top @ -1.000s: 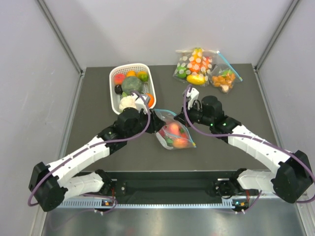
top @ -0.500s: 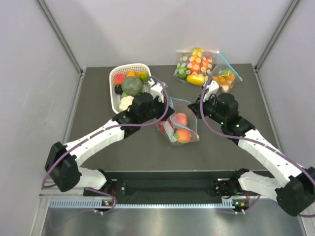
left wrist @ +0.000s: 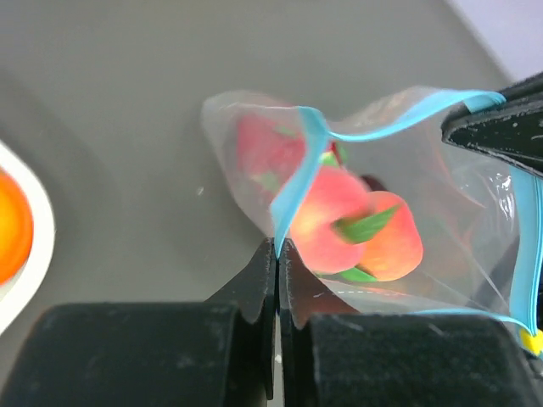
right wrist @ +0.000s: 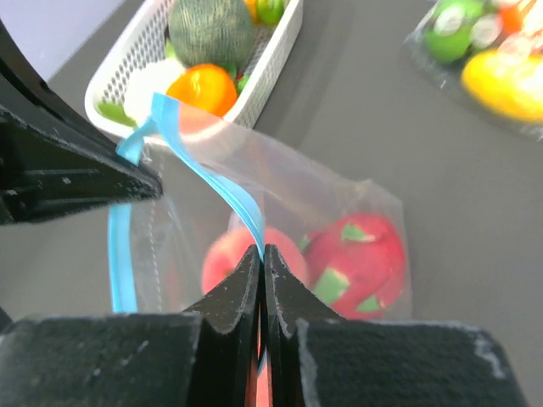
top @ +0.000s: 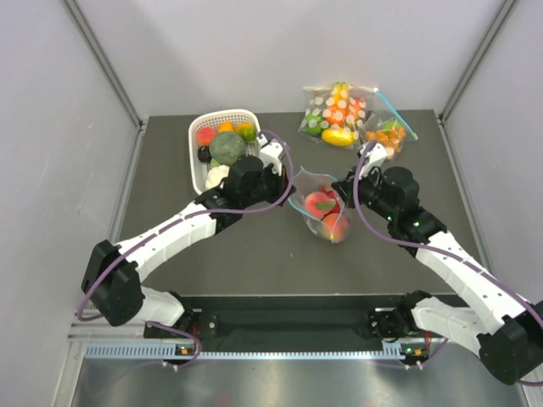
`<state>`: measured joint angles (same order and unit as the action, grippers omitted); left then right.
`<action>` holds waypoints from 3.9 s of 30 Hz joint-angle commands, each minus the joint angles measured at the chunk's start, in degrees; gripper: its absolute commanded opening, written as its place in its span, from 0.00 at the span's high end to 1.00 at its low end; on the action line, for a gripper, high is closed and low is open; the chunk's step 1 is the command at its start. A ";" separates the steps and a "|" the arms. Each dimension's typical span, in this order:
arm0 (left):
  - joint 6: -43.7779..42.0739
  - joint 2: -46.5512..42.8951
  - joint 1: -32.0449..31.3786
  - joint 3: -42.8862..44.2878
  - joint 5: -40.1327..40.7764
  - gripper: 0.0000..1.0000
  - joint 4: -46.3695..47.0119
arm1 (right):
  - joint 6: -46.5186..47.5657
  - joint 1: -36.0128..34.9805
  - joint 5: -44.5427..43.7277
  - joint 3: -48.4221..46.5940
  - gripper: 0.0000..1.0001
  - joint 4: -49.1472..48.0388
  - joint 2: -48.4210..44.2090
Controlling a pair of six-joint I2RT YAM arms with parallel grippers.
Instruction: Open the zip-top bag and remove the fake food
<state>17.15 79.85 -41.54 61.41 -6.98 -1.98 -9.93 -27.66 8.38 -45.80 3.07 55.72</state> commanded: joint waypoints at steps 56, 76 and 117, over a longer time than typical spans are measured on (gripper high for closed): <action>-16.44 12.78 -11.72 0.91 19.54 0.29 7.52 | -4.04 -0.29 9.99 3.61 1.00 -5.53 0.44; -13.90 3.03 -11.72 -0.59 12.96 1.00 6.28 | -3.60 -0.29 8.93 4.05 1.00 -5.79 2.28; -4.14 -12.47 19.37 1.79 4.25 1.00 -1.10 | -2.99 -0.11 9.46 4.14 1.00 -6.50 4.39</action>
<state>11.20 63.05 -26.35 61.84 -4.08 -4.54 -13.54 -27.73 17.69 -40.91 -1.06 59.48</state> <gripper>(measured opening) 0.012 0.008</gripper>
